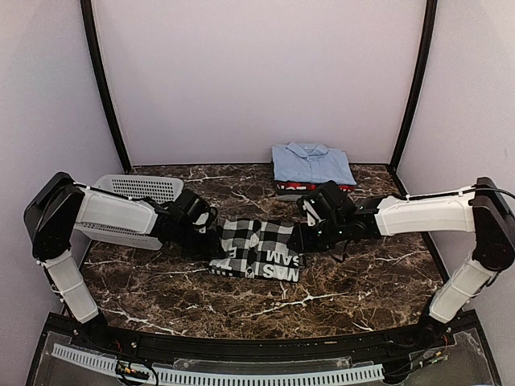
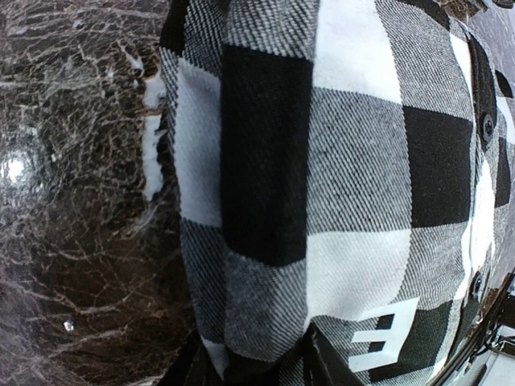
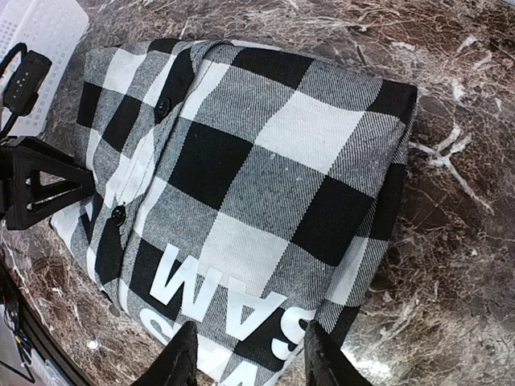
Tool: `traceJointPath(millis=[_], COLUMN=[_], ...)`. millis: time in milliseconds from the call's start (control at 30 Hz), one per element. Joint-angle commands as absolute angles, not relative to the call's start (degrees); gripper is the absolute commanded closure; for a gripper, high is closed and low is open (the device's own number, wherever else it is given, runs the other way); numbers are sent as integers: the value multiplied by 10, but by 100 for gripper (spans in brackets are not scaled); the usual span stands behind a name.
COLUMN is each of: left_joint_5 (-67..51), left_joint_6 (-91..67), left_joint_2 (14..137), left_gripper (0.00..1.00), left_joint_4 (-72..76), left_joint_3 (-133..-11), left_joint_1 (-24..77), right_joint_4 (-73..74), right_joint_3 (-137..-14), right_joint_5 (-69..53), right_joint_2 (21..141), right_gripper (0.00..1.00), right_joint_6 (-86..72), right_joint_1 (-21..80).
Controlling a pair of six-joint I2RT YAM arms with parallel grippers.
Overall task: Fold and stack the long sleeve shirts
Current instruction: Pick up the square-folded shirt from the center of the board.
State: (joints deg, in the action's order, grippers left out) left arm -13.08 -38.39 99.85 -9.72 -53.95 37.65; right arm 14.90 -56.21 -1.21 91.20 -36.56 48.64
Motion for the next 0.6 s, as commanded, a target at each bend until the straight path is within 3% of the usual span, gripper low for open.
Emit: traceJointPath(millis=[0,100,233,567], left_joint_5=[-114,-119,-118,-92], left_joint_6=[-410,-421,-428,-399], left_joint_2=[1024,1026,1020,969], left_gripper=[66,75,98,100], left_joint_4=[-91,-81,-82,-143], left_joint_3=[-529,-525,-527,-540], left_joint_1=[385,386,386,386], right_joint_4=[137,134,126,100], right_joint_3=[-553,-545,-531,-518], right_joint_5=[11,20,19,12], right_joint_2=[891,884,880,905], right_gripper=[57,57,57,57], right_joint_6=[-371,-371,-371,-368], right_joint_1=[483,478,465,455])
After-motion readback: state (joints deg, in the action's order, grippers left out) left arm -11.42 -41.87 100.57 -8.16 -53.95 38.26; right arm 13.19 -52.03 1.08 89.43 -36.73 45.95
